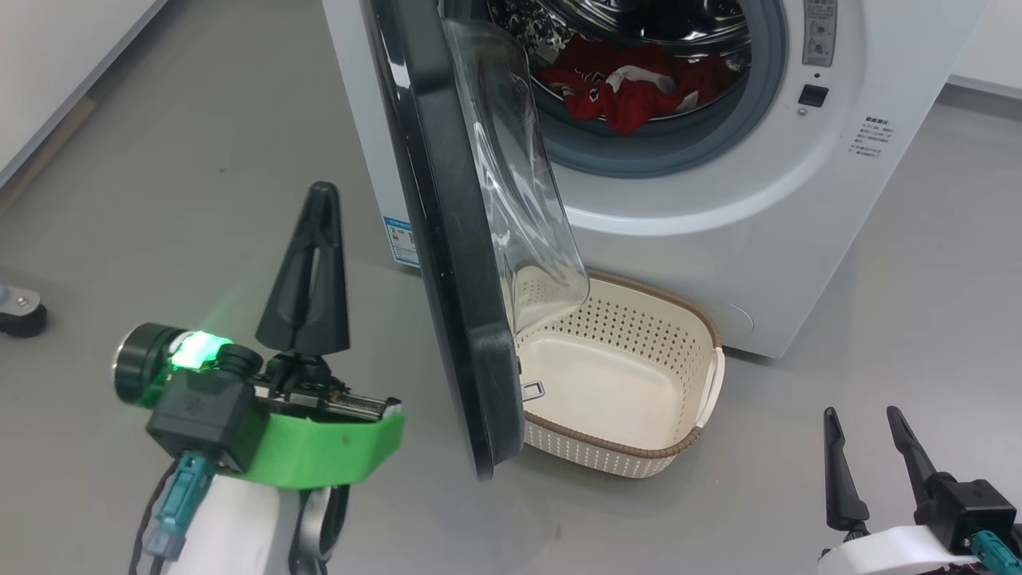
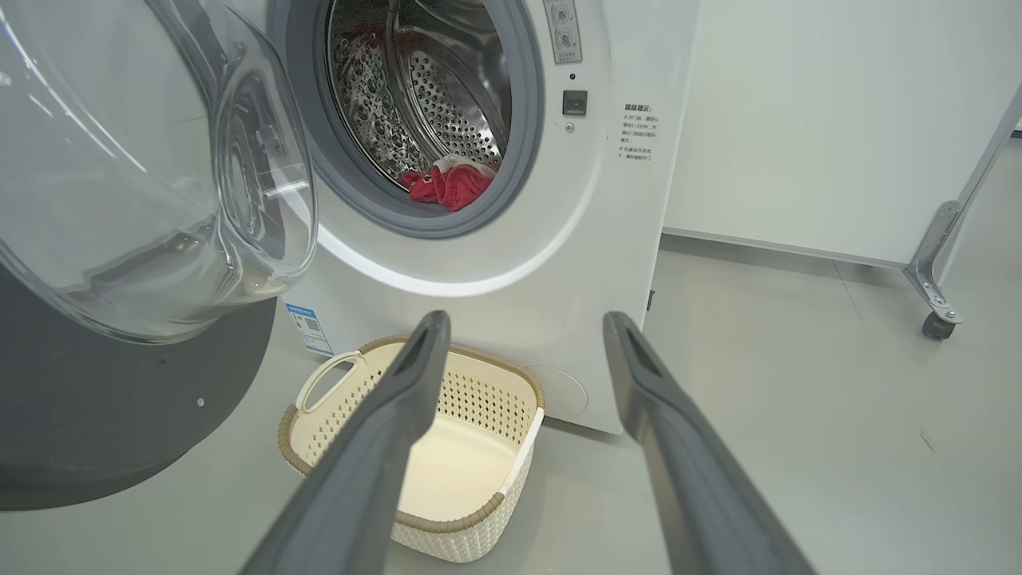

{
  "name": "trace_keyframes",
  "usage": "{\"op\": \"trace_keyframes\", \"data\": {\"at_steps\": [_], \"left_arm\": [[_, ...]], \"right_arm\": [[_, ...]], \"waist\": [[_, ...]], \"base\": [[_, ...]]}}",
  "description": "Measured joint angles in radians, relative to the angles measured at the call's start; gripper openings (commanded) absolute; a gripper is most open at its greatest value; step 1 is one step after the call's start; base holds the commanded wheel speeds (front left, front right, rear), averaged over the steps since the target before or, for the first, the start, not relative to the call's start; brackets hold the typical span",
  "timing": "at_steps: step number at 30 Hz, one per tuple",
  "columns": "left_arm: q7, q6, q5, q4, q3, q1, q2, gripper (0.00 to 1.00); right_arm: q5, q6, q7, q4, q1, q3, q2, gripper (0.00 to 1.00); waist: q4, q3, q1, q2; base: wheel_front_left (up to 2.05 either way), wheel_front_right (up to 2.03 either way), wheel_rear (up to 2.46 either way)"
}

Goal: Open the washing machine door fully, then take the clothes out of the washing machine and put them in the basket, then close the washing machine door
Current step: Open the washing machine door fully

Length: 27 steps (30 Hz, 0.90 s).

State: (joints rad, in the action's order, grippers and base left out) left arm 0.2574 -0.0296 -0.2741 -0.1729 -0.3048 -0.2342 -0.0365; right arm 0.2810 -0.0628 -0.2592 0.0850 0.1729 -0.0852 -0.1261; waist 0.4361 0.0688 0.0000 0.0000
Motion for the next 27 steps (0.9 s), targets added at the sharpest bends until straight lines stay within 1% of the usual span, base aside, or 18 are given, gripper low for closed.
{"op": "trace_keyframes", "data": {"at_steps": [2, 4, 7, 11, 14, 16, 20, 23, 27], "left_arm": [[0.0, 0.013, -0.009, -0.051, -0.04, -0.003, 0.0, 0.0], [0.0, 0.025, -0.017, -0.092, -0.08, -0.003, -0.001, 0.0], [0.0, 0.042, -0.041, -0.122, -0.149, 0.0, -0.002, 0.0], [-0.006, 0.089, -0.075, -0.11, -0.257, 0.042, -0.005, 0.0], [-0.061, 0.123, -0.099, -0.083, -0.343, 0.081, -0.009, 0.0], [-0.099, 0.132, -0.138, -0.063, -0.391, 0.104, -0.011, 0.0], [-0.16, 0.133, -0.141, -0.024, -0.448, 0.131, -0.012, 0.0], [-0.191, 0.133, -0.146, 0.012, -0.468, 0.132, -0.013, 0.0], [-0.217, 0.133, -0.14, 0.063, -0.467, 0.132, -0.014, 0.0]], "right_arm": [[-0.002, 0.0, 0.0, -0.002, 0.0, 0.004, 0.0, 1.0], [-0.008, 0.01, 0.0, -0.002, 0.0, 0.002, -0.001, 1.0], [-0.02, 0.014, 0.0, -0.002, 0.0, -0.002, 0.0, 1.0], [-0.021, 0.018, 0.0, -0.001, 0.0, -0.004, 0.002, 1.0], [-0.021, 0.021, 0.0, -0.001, 0.0, -0.003, 0.004, 1.0], [-0.023, 0.022, 0.0, -0.001, -0.001, -0.004, 0.005, 1.0], [-0.032, 0.032, 0.0, 0.0, -0.003, -0.005, 0.005, 1.0], [-0.037, 0.035, 0.0, 0.0, -0.006, -0.004, 0.005, 1.0], [-0.037, 0.036, 0.0, 0.001, -0.015, -0.003, 0.006, 1.0]], "waist": [[0.005, 0.005, 0.0, 0.0], [0.009, 0.009, 0.0, 0.0], [0.011, 0.013, 0.0, 0.0], [0.01, 0.017, 0.0, 0.0], [0.008, 0.02, 0.0, 0.0], [0.006, 0.022, 0.0, 0.0], [-0.001, 0.033, 0.0, 0.0], [-0.007, 0.042, 0.0, 0.0], [-0.018, 0.052, 0.0, 0.0]], "base": [[0.0, 0.0, 0.0], [0.0, 0.0, 0.0], [0.0, 0.0, 0.0], [0.0, 0.0, 0.0], [0.0, 0.0, 0.0], [0.0, 0.0, 0.0], [0.0, 0.0, 0.0], [0.0, 0.0, 0.0], [0.0, 0.0, 0.0]]}}
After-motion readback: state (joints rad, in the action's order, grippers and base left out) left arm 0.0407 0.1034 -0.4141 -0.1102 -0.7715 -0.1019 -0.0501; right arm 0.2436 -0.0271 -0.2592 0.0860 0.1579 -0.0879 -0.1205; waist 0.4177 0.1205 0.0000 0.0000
